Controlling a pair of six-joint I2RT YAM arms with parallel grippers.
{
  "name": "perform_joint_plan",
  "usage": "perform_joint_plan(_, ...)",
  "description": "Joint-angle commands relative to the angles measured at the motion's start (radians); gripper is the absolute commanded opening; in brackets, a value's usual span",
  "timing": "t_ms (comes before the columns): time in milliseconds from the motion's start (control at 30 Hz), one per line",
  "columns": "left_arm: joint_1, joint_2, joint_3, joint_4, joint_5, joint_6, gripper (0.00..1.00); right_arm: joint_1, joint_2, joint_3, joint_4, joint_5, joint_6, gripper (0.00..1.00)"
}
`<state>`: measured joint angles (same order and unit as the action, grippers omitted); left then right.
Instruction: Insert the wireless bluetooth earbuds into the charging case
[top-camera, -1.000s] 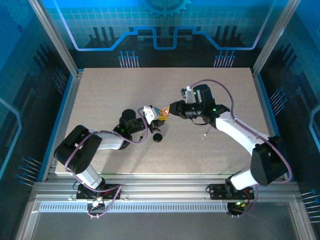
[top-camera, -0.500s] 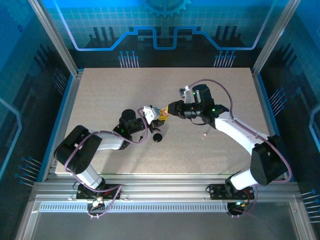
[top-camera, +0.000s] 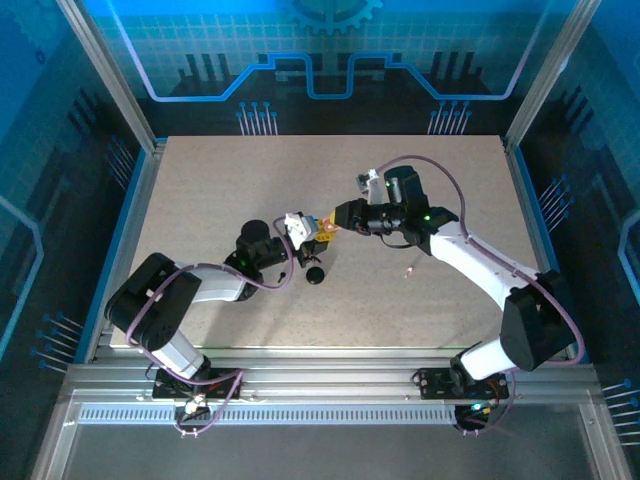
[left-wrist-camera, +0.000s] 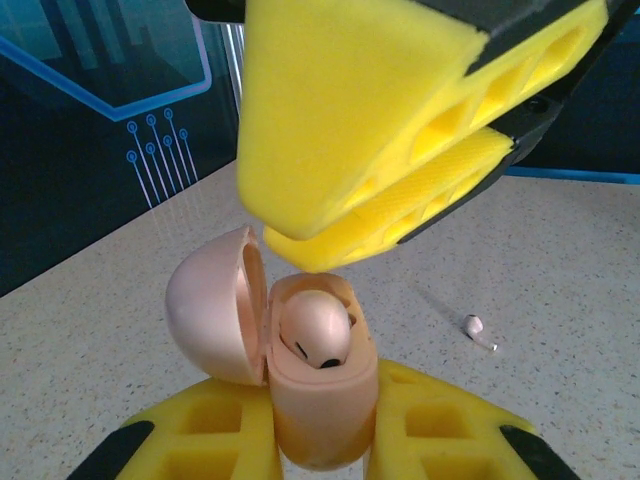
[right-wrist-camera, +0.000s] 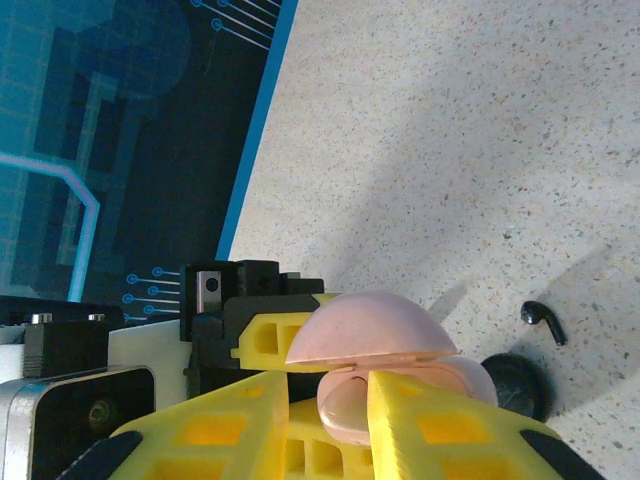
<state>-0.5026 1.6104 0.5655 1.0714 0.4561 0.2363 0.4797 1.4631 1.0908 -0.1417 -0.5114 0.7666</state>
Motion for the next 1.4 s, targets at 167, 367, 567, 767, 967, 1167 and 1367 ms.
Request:
perform_joint_plan(167, -0.012, -0.059, -0.043, 0.022, -0.007, -0.002, 0.13, 0.000, -0.127, 0.056, -0.248, 0.101, -0.095, 0.29)
perform_joint_plan(367, -0.018, -0.077, -0.061, -0.011, -0.002, -0.004, 0.14, -0.066, -0.175, 0.085, -0.443, 0.119, -0.152, 0.30)
perform_joint_plan(567, -0.028, -0.107, -0.073, -0.094, 0.005, 0.011, 0.14, -0.174, -0.201, 0.121, -0.685, 0.160, -0.235, 0.32)
perform_joint_plan(767, -0.050, -0.121, -0.073, -0.133, 0.003, 0.025, 0.13, -0.265, -0.164, 0.120, -0.822, 0.204, -0.310, 0.32)
perform_joint_plan(967, -0.059, -0.134, -0.073, -0.156, 0.000, 0.036, 0.14, -0.286, -0.102, 0.169, -0.904, 0.281, -0.443, 0.32)
perform_joint_plan(1167, -0.061, -0.170, -0.056, -0.254, -0.017, 0.062, 0.13, -0.286, -0.006, 0.285, -1.038, 0.419, -0.561, 0.33)
perform_joint_plan(1367, -0.062, -0.179, -0.065, -0.265, -0.034, 0.064, 0.13, -0.288, 0.112, 0.287, -1.065, 0.486, -0.570, 0.35)
